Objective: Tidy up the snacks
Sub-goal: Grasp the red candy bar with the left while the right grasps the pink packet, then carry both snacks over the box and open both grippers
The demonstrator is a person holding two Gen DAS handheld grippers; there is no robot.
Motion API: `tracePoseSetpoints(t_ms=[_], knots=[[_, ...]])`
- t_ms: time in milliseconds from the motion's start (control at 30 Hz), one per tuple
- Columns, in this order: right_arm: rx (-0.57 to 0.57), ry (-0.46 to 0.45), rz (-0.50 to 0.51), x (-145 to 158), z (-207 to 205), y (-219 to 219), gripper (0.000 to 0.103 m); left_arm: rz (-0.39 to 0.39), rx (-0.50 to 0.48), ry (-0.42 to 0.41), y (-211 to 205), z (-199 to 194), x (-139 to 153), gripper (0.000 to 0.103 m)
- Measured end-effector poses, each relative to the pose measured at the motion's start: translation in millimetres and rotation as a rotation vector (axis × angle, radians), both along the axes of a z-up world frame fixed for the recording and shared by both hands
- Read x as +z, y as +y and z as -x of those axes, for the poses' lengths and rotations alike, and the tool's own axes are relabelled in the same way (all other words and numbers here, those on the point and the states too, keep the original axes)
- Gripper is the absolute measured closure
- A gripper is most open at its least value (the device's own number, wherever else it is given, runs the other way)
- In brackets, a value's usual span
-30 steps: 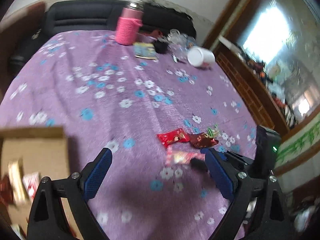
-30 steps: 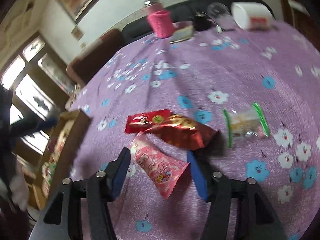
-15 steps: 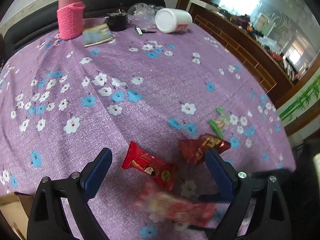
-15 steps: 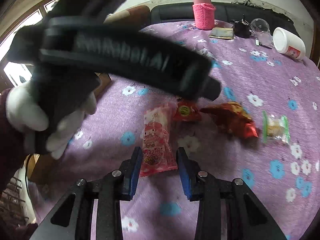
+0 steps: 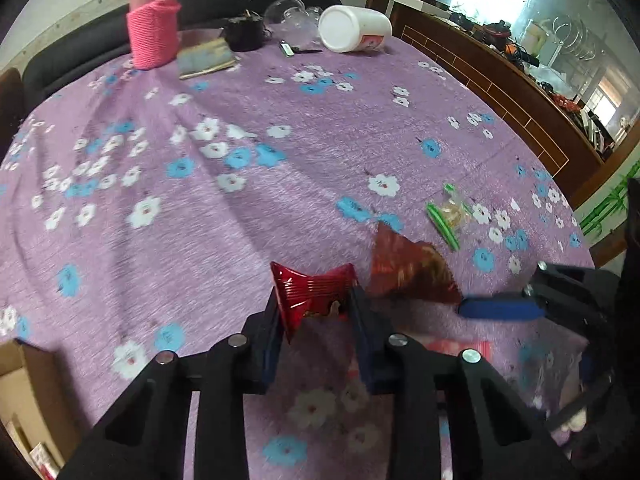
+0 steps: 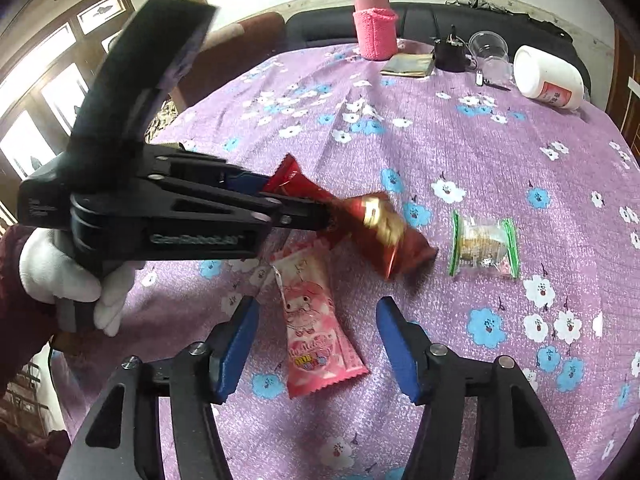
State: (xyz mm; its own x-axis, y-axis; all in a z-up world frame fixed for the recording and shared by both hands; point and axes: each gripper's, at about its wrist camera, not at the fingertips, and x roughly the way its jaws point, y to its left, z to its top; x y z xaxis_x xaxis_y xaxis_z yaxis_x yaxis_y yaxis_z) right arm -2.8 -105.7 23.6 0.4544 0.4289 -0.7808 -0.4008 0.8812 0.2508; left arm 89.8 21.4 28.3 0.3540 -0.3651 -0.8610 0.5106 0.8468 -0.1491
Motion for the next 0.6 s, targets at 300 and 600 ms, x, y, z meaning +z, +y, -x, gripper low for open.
tracePoseSetpoints(t_ms=[300,600], knots=[[0.012,-0.047,0.061,-10.1,-4.9,34.7,0.037,-0.021,-0.019,0.02,39.4,29.4,7.0,0.057],[-0.118,0.014,-0.035,-4.8,-14.5,-3.3,0.075,-0.15,-0.153,-0.132,3.5,40.7,4.4,0.04]])
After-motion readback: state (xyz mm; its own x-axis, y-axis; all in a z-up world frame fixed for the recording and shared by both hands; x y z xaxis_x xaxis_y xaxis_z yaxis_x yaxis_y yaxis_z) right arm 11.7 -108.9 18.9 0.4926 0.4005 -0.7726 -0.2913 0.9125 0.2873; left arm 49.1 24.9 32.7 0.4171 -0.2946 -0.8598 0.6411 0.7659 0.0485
